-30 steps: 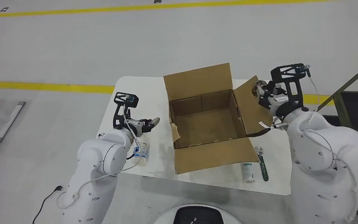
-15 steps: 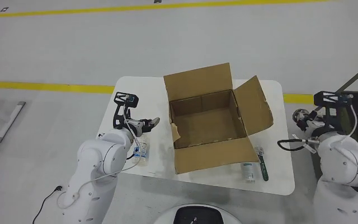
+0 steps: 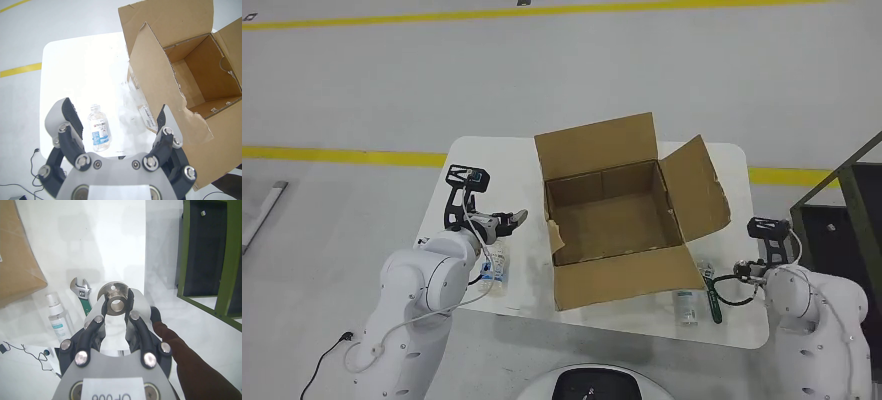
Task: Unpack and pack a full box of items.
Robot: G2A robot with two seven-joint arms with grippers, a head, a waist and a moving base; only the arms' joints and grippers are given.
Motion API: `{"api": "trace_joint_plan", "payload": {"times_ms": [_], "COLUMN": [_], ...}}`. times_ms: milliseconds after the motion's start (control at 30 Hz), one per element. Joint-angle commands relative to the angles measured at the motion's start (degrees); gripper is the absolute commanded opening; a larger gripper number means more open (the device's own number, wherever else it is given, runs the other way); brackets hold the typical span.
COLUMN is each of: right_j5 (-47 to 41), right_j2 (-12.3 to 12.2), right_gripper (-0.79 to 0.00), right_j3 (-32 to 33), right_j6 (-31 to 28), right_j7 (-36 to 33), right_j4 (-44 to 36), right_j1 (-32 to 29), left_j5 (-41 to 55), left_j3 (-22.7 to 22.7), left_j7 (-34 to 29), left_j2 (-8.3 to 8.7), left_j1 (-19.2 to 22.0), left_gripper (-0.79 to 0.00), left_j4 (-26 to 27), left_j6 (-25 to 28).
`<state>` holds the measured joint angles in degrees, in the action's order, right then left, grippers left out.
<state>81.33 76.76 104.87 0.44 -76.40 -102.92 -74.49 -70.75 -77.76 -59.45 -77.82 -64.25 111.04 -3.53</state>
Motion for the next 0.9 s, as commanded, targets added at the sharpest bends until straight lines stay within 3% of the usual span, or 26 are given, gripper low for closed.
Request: {"api": "trace_joint_plan", "payload": {"times_ms": [0,367,467,567,700,733,767,867], "right_j5": [0.5,1.6,1.6,1.6,1.4,1.2,0.8,-0.7], "right_j2": [-0.1,-0.6,-0.8,-0.9,-1.0,-1.0,-1.0,-1.2], "right_gripper": [-0.785,-0.757,-0.576,-0.539,-0.416,-0.203,-0.154,-0.215], "right_j3": [-0.7,-2.7,-3.0,-3.6,-4.1,-4.1,-4.0,-3.0], "right_j6": [-0.2,-1.7,-1.8,-2.0,-1.8,-1.6,-1.5,-0.7], "right_j7": [-0.4,-1.8,-2.0,-2.2,-2.2,-2.2,-2.2,-0.6], "right_j4": [1.3,4.0,4.7,5.3,5.4,5.3,5.1,2.7], "right_j1": [0.3,1.5,1.7,1.8,1.9,1.8,1.8,1.5], "left_j5": [0.0,0.0,0.0,0.0,0.0,0.0,0.0,0.0], "left_j3": [0.0,0.0,0.0,0.0,0.0,0.0,0.0,0.0], "left_j7": [0.0,0.0,0.0,0.0,0.0,0.0,0.0,0.0], "left_j2": [0.0,0.0,0.0,0.0,0.0,0.0,0.0,0.0], "left_j1": [0.0,0.0,0.0,0.0,0.0,0.0,0.0,0.0], "left_gripper": [0.0,0.0,0.0,0.0,0.0,0.0,0.0,0.0], "left_j4": [0.0,0.0,0.0,0.0,0.0,0.0,0.0,0.0], "left_j6": [0.0,0.0,0.0,0.0,0.0,0.0,0.0,0.0]}}
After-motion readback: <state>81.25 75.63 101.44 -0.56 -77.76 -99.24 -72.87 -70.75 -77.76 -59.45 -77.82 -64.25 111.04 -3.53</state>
